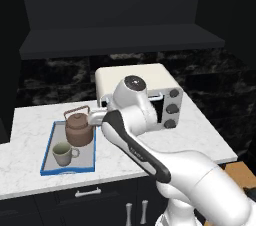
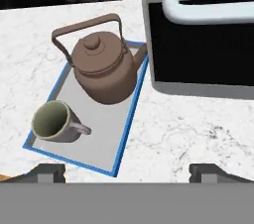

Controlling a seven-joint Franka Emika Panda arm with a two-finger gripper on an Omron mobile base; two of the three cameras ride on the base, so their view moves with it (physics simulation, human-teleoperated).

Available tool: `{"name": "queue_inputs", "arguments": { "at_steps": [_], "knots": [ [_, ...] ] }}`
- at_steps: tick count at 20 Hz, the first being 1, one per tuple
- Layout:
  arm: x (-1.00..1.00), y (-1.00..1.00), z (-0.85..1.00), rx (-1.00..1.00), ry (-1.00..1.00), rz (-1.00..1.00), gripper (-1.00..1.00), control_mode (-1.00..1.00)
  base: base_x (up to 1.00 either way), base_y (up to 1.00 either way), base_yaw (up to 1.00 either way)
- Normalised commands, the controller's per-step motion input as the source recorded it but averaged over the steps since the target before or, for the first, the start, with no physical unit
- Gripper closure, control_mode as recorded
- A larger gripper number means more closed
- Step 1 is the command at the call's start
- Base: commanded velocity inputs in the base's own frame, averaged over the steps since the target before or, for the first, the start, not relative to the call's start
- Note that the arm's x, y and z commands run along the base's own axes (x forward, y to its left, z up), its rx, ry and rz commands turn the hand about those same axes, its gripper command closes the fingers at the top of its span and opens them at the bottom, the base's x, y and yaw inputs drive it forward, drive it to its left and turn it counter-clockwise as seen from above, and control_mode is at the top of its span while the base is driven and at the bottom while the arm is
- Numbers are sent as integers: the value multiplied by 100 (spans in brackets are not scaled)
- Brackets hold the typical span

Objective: Pick the kettle from the counter and place it on the tray. Then pick the mug from the cabinet and place it on the tray. Then close the cabinet doors.

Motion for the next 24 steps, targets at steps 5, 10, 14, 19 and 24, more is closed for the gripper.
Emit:
{"name": "queue_inputs", "arguments": {
  "at_steps": [5,10,14,19,24],
  "knots": [
    [-4,-72,79,0,1,-37,-100,-100,0,0,0],
    [0,-48,6,7,0,-5,-100,-100,0,0,0],
    [-2,-52,1,13,0,2,-100,-100,0,0,0],
    [0,-60,6,1,-1,-13,-100,-100,0,0,0],
    [0,-63,15,3,-5,-17,-100,-100,0,0,0]
  ]
}}
